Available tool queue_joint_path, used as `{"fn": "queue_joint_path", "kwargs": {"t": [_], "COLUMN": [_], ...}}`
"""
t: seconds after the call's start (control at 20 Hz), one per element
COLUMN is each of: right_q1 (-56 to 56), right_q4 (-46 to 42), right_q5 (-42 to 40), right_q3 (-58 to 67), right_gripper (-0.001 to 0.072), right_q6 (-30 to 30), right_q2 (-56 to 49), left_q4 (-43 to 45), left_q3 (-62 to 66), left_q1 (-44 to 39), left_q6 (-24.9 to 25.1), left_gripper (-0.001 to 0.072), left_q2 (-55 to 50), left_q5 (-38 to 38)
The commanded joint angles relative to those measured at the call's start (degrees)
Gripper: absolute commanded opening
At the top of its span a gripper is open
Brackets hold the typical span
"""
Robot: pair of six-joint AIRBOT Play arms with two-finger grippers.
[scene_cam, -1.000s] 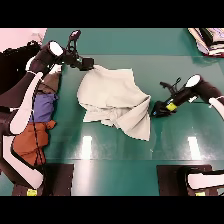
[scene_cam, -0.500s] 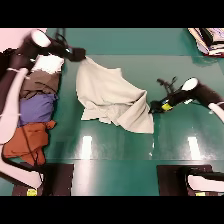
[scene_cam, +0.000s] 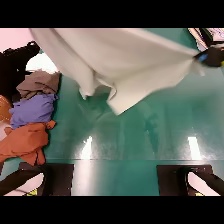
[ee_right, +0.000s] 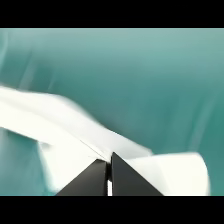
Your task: Fold the shirts.
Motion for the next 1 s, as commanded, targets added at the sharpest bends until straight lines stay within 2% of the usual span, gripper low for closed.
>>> {"fn": "queue_joint_path", "kwargs": {"t": [0.0, 0.2, 0.35, 0.55, 0.8, 0.95], "right_q1": [-3.3, -8.3, -13.3, -16.0, -8.7, -2.9], "right_q4": [0.0, 0.0, 0.0, 0.4, -0.1, -6.4], "right_q5": [0.7, 2.1, 6.6, 12.4, 12.8, 10.8], "right_q3": [10.1, 19.7, 28.9, 37.2, 21.0, 13.5], "right_gripper": [0.0015, 0.0015, 0.0014, 0.0014, 0.0014, 0.0014], "right_q6": [0.0, 0.0, 0.1, 1.8, 2.0, 1.9], "right_q2": [6.4, 10.3, 8.6, 1.0, -8.3, -17.5], "left_q4": [0.1, -0.9, -3.8, -2.6, -2.7, -2.8], "left_q3": [2.4, 7.6, 10.2, 2.0, -19.8, -33.3], "left_q1": [0.3, 0.3, 0.3, 0.3, 0.3, 0.3], "left_q6": [0.3, 0.2, 0.3, 0.3, 0.0, 0.1], "left_gripper": [0.0022, 0.0022, 0.0022, 0.0022, 0.0022, 0.0022], "left_q2": [10.2, 15.6, 15.8, 15.1, 8.9, 2.3], "left_q5": [-0.3, -0.4, -1.3, -3.0, -6.9, -4.8]}}
